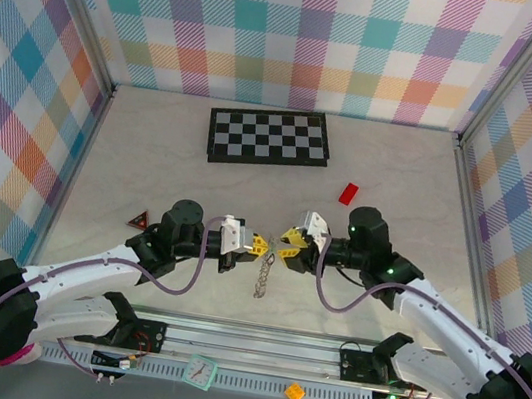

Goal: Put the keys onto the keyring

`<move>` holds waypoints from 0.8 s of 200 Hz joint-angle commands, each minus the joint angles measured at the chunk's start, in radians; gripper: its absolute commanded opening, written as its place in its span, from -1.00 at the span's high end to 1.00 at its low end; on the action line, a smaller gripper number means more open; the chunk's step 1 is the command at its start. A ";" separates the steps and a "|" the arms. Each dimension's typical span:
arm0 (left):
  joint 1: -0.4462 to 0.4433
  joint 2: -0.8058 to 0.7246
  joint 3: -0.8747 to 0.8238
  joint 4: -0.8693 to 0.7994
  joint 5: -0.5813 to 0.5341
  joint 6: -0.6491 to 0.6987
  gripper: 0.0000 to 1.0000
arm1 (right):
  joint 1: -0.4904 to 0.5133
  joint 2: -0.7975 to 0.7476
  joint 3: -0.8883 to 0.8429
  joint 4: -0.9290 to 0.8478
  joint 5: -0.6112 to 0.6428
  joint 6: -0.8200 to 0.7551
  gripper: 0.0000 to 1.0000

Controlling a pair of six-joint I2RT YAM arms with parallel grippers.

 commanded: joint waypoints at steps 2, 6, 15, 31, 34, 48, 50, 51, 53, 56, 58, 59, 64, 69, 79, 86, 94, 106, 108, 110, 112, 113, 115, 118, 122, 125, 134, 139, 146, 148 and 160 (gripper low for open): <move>-0.003 -0.007 0.002 0.076 0.044 0.025 1.00 | -0.004 0.041 0.045 0.005 -0.094 -0.015 0.35; -0.002 -0.007 0.004 0.076 0.045 0.024 1.00 | -0.003 0.049 0.047 0.004 -0.099 -0.015 0.36; -0.003 -0.006 0.006 0.075 0.044 0.022 1.00 | -0.003 0.062 0.048 0.003 -0.111 -0.015 0.40; -0.002 -0.003 0.012 0.073 0.052 0.016 1.00 | -0.002 0.074 0.044 0.015 -0.110 -0.012 0.46; -0.002 -0.002 0.012 0.073 0.053 0.015 1.00 | -0.004 0.075 0.044 0.015 -0.111 -0.012 0.47; -0.002 -0.001 0.013 0.077 0.053 0.012 1.00 | -0.002 0.082 0.043 0.023 -0.114 -0.009 0.52; -0.002 0.000 0.012 0.079 0.052 0.011 1.00 | -0.002 0.084 0.044 0.023 -0.114 -0.009 0.53; -0.003 0.001 0.012 0.079 0.051 0.011 1.00 | -0.002 0.084 0.043 0.023 -0.114 -0.009 0.53; -0.003 0.001 0.012 0.079 0.051 0.011 1.00 | -0.002 0.086 0.043 0.022 -0.114 -0.009 0.53; -0.003 -0.001 0.012 0.081 0.050 0.010 1.00 | -0.002 0.088 0.043 0.023 -0.114 -0.009 0.54; -0.002 0.000 0.012 0.082 0.050 0.009 1.00 | -0.002 0.090 0.044 0.023 -0.114 -0.009 0.54; -0.002 0.000 0.011 0.084 0.050 0.008 1.00 | -0.002 0.090 0.044 0.022 -0.114 -0.009 0.54; -0.002 -0.002 0.010 0.087 0.050 0.006 1.00 | -0.002 0.093 0.044 0.021 -0.112 -0.009 0.55; -0.003 -0.001 0.010 0.091 0.050 0.002 1.00 | -0.002 0.097 0.043 0.024 -0.109 -0.009 0.55; -0.002 0.001 0.009 0.098 0.049 -0.004 1.00 | -0.001 0.103 0.041 0.032 -0.109 -0.009 0.57; -0.002 0.001 0.007 0.105 0.049 -0.009 1.00 | -0.001 0.108 0.042 0.037 -0.112 -0.008 0.58; -0.003 0.001 0.005 0.113 0.049 -0.015 1.00 | 0.001 0.113 0.044 0.042 -0.115 -0.006 0.59; -0.002 0.001 0.002 0.127 0.044 -0.023 1.00 | 0.004 0.123 0.045 0.050 -0.119 -0.005 0.62; -0.002 0.001 0.001 0.128 0.044 -0.024 1.00 | 0.005 0.125 0.046 0.051 -0.119 -0.004 0.62; -0.003 0.001 0.001 0.130 0.044 -0.026 1.00 | 0.005 0.126 0.047 0.053 -0.120 -0.004 0.62; -0.002 0.001 0.001 0.131 0.044 -0.027 1.00 | 0.006 0.128 0.047 0.054 -0.120 -0.003 0.63; -0.002 0.002 0.001 0.131 0.043 -0.028 1.00 | 0.006 0.129 0.048 0.055 -0.120 -0.003 0.63; -0.002 0.002 0.001 0.133 0.043 -0.030 1.00 | 0.007 0.130 0.048 0.057 -0.122 -0.002 0.63; -0.002 0.004 0.001 0.134 0.044 -0.031 1.00 | 0.006 0.132 0.047 0.062 -0.122 0.000 0.64; -0.003 0.003 0.001 0.135 0.044 -0.033 1.00 | 0.007 0.134 0.048 0.068 -0.125 0.003 0.65; -0.003 0.002 0.001 0.136 0.043 -0.035 1.00 | 0.007 0.136 0.047 0.073 -0.125 0.004 0.66; -0.003 0.003 0.000 0.138 0.045 -0.040 1.00 | 0.008 0.141 0.048 0.089 -0.129 0.014 0.70; -0.003 0.003 0.000 0.139 0.045 -0.041 1.00 | 0.008 0.143 0.048 0.096 -0.130 0.017 0.71; -0.003 0.001 -0.002 0.139 0.043 -0.043 1.00 | 0.008 0.145 0.048 0.104 -0.134 0.020 0.74; -0.003 0.001 -0.002 0.139 0.042 -0.043 1.00 | 0.008 0.145 0.047 0.107 -0.135 0.021 0.75; -0.003 -0.002 -0.003 0.134 0.038 -0.043 1.00 | 0.008 0.142 0.043 0.117 -0.134 0.023 0.76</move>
